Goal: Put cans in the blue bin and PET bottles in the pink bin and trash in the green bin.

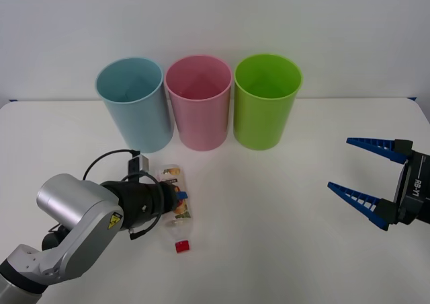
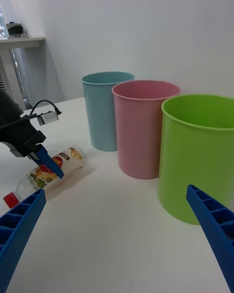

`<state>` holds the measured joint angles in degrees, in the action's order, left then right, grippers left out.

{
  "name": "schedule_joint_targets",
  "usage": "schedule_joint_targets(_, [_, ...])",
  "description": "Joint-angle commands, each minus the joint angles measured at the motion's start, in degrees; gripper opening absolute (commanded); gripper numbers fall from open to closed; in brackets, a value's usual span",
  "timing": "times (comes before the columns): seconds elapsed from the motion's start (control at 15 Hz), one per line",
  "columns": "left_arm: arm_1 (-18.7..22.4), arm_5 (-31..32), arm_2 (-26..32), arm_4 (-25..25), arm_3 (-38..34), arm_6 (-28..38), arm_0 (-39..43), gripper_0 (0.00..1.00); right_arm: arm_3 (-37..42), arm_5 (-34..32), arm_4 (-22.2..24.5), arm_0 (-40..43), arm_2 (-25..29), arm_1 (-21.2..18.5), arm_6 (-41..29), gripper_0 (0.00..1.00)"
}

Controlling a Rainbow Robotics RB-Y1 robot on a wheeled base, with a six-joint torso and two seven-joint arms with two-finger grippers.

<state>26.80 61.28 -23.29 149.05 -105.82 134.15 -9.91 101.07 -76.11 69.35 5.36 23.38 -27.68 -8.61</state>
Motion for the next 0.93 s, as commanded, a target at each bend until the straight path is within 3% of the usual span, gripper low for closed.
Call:
schedule_joint_targets(0.07, [0.5, -4.0, 0.0, -0.3, -0.8, -6.0, 1.0, 0.00, 0.0, 0.0, 0.0, 0.0, 0.0, 0.0, 0.0, 1.00])
schedule_joint_targets(0.27, [2.6, -9.9, 0.0, -1.8, -3.6, -12.8, 3.4, 0.00, 0.0, 0.0, 0.0, 0.0, 0.0, 0.0, 0.0, 1.00])
schedule_joint_targets(0.53, [6.6, -15.4, 2.0, -7.7, -9.9, -24.6, 9.4, 0.00, 0.0, 0.0, 0.0, 0.0, 0.0, 0.0, 0.0, 1.00])
schedule_joint_targets(0.73, [7.0, -17.0, 7.6, -15.1, -14.6, -38.2, 16.0, 0.00, 0.0, 0.0, 0.0, 0.0, 0.0, 0.0, 0.0, 1.00])
schedule_joint_targets(0.87, [7.0, -19.8, 9.4, -20.6, -16.8, -40.9, 18.2, 0.00, 0.0, 0.0, 0.0, 0.0, 0.0, 0.0, 0.0, 1.00])
schedule_joint_targets(0.93, [6.9, -21.6, 10.5, -25.9, -17.0, -44.2, 18.3, 0.00, 0.0, 0.0, 0.0, 0.0, 0.0, 0.0, 0.0, 1.00])
